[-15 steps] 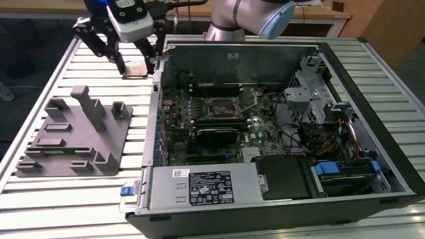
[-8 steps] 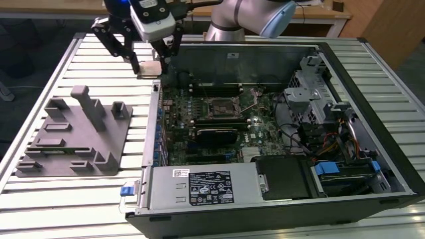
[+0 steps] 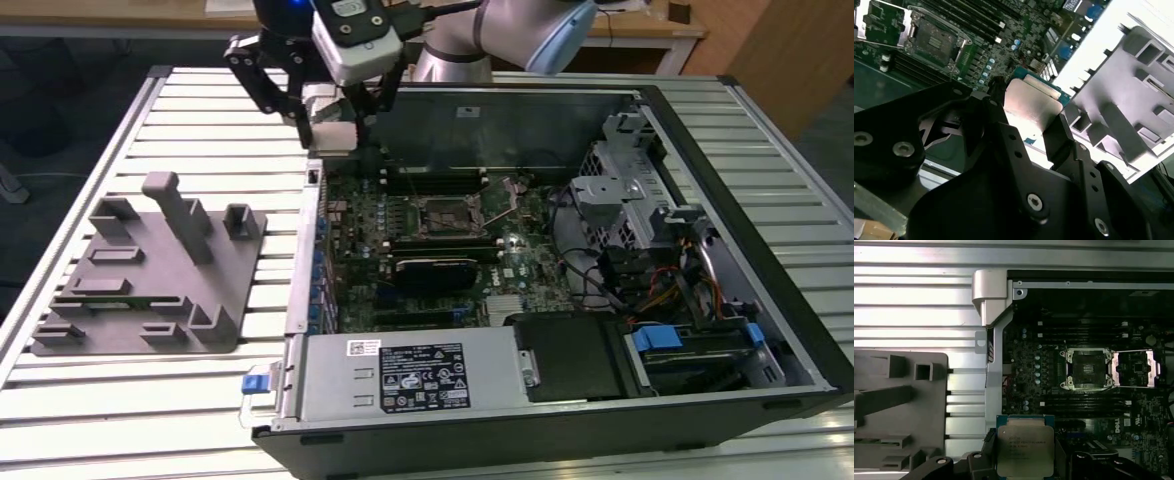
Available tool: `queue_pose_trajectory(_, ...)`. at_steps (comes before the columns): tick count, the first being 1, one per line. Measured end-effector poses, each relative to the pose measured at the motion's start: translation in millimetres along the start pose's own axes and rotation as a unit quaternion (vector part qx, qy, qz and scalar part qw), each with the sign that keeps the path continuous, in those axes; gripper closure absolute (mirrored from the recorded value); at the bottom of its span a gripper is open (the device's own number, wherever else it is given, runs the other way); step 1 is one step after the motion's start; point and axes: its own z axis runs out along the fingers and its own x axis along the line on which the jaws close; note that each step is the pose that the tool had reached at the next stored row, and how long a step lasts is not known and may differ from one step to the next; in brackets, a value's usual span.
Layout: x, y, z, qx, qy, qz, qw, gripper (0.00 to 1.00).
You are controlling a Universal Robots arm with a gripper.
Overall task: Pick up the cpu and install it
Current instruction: 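Pick up the cpu and move it towards the insertion slot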
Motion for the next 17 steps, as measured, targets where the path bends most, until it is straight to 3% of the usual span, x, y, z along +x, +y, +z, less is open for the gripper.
queue_pose_trajectory(17,-55.1,1.5,1.7,0.0000,0.0000,0.000,1.0000,0.45)
